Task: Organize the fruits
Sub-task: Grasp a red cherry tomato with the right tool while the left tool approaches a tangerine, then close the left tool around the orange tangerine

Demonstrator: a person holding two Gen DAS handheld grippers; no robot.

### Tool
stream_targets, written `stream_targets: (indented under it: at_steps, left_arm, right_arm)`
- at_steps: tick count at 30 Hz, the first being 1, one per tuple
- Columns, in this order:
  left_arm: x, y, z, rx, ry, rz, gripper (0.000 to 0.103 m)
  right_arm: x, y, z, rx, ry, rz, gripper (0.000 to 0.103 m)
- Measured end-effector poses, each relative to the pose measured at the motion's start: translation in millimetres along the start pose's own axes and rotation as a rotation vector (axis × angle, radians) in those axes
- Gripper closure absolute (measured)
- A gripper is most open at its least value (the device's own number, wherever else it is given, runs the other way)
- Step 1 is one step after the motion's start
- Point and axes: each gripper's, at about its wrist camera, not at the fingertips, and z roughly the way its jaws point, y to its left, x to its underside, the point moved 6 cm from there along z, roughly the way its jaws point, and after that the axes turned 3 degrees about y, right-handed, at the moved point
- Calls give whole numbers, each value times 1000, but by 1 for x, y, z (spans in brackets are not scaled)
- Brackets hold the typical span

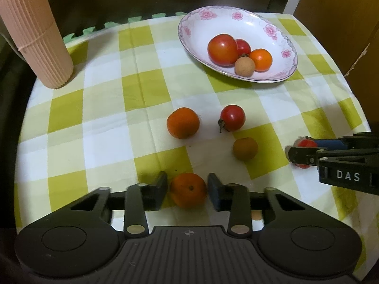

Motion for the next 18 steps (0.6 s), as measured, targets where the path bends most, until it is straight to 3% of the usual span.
stream_targets:
  at_steps: [18]
  left_arm:
    - [-10, -10, -15, 38, -51, -2, 63]
  right_arm:
    - [-11, 9, -20, -45, -72, 10, 71]
